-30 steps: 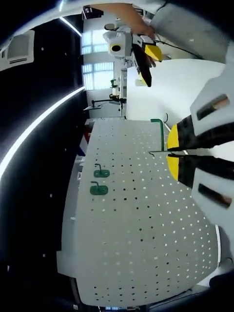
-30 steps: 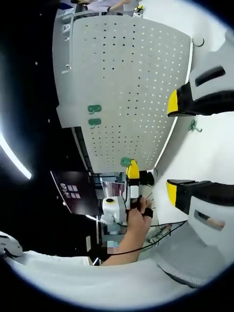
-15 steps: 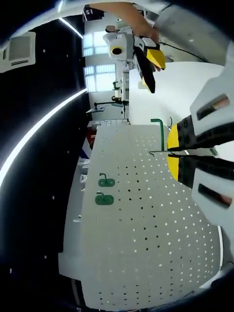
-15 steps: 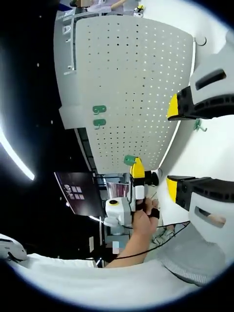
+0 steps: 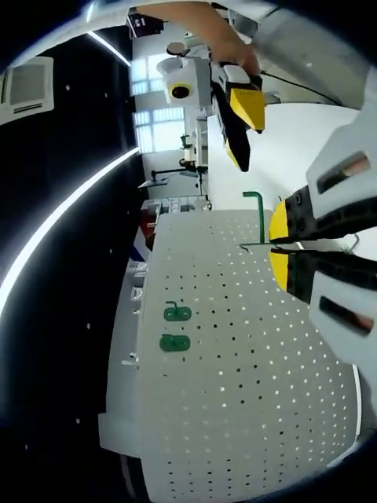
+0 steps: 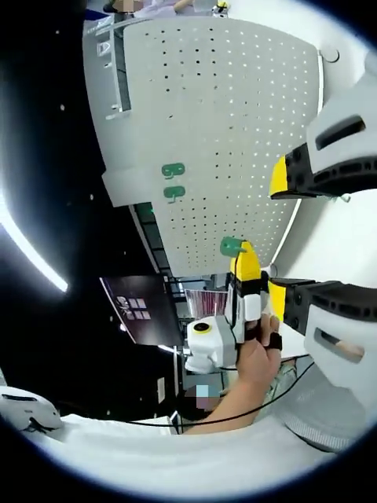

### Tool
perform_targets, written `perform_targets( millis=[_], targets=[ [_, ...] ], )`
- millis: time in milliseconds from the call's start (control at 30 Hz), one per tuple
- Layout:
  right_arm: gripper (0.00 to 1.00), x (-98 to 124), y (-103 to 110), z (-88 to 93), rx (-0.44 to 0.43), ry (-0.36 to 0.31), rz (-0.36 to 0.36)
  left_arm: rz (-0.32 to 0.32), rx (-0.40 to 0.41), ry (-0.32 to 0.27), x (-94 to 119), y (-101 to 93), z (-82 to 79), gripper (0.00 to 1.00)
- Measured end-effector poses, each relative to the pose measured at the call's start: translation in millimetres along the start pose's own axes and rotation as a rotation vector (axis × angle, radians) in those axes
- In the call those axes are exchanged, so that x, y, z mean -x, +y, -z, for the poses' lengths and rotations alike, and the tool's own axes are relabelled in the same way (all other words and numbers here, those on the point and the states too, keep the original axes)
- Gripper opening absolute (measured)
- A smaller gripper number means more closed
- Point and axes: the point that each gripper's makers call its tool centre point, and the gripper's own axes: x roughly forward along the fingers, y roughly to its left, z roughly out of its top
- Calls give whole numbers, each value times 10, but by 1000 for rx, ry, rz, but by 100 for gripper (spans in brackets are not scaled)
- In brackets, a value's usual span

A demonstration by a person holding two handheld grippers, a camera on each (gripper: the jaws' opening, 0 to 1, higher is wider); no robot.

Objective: Insert the hook assembly into the mounting plate slot until the hook locks in place.

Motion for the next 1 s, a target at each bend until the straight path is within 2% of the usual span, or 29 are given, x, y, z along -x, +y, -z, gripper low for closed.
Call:
perform_targets(
  millis=[400, 600, 800, 1000],
  targets=[
    [35, -123, 49, -136, -29, -39, -19, 9, 25, -16, -39, -174, -68, 2],
    [29, -152, 92, -193, -53, -55, -32, 11, 30, -21, -29, -258, -96, 2],
    [27, -172, 111, -240, -62, -75, -33, 17, 31, -26, -17, -337, -118, 2],
    [20, -243, 179, -240, -66, -68, -58, 24, 33, -35, 1, -396, -142, 2]
  ],
)
